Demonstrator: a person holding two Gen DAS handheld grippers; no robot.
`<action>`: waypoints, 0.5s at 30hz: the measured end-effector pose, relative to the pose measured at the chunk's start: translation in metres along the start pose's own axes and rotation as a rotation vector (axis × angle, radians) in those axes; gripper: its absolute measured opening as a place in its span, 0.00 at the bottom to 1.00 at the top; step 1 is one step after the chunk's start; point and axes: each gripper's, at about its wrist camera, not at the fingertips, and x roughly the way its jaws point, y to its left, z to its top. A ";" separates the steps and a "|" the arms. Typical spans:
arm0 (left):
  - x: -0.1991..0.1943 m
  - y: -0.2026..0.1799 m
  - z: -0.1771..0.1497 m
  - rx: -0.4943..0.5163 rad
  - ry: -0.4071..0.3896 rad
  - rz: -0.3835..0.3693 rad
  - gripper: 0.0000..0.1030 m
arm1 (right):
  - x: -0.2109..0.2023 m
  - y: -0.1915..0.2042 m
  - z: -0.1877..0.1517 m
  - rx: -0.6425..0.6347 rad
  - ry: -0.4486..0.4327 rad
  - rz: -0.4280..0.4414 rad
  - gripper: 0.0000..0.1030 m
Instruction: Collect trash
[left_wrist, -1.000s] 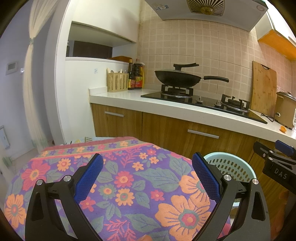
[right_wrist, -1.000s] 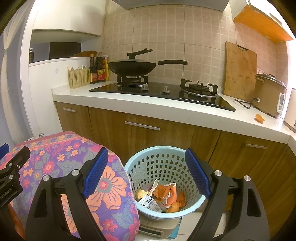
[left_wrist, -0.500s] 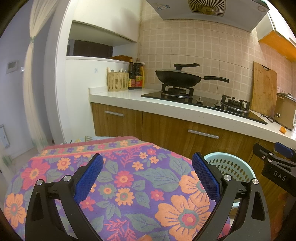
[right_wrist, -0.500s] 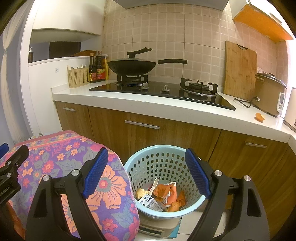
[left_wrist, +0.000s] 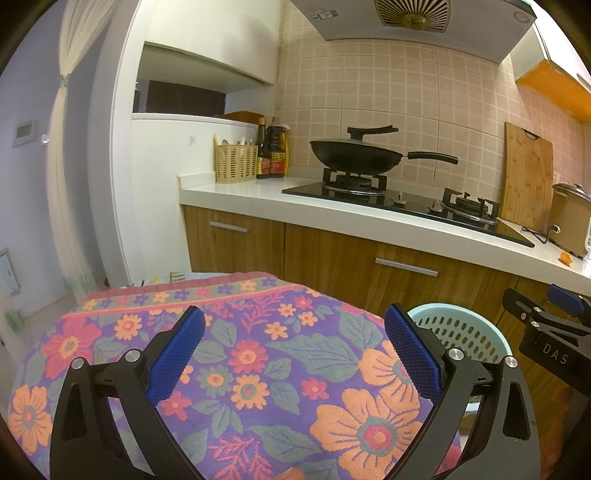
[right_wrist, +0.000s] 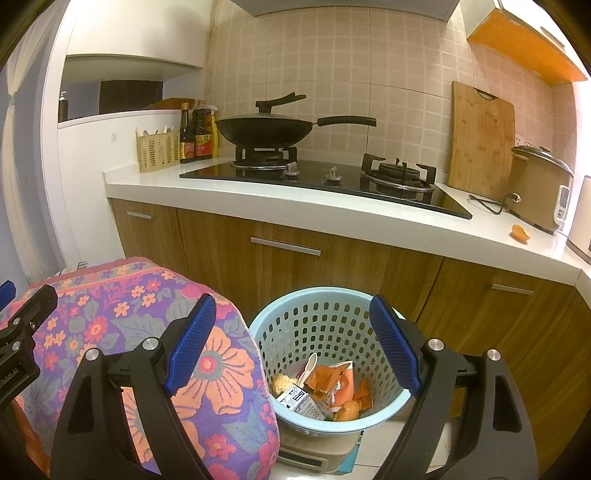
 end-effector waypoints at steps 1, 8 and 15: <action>0.000 -0.001 0.000 0.004 -0.001 0.004 0.92 | 0.000 0.000 0.000 0.002 0.001 0.001 0.78; -0.006 -0.003 0.002 0.013 -0.004 0.015 0.92 | 0.003 -0.002 -0.001 0.001 0.004 -0.001 0.78; -0.005 -0.004 0.002 0.012 0.001 0.018 0.93 | 0.004 -0.001 0.000 -0.004 0.003 -0.001 0.78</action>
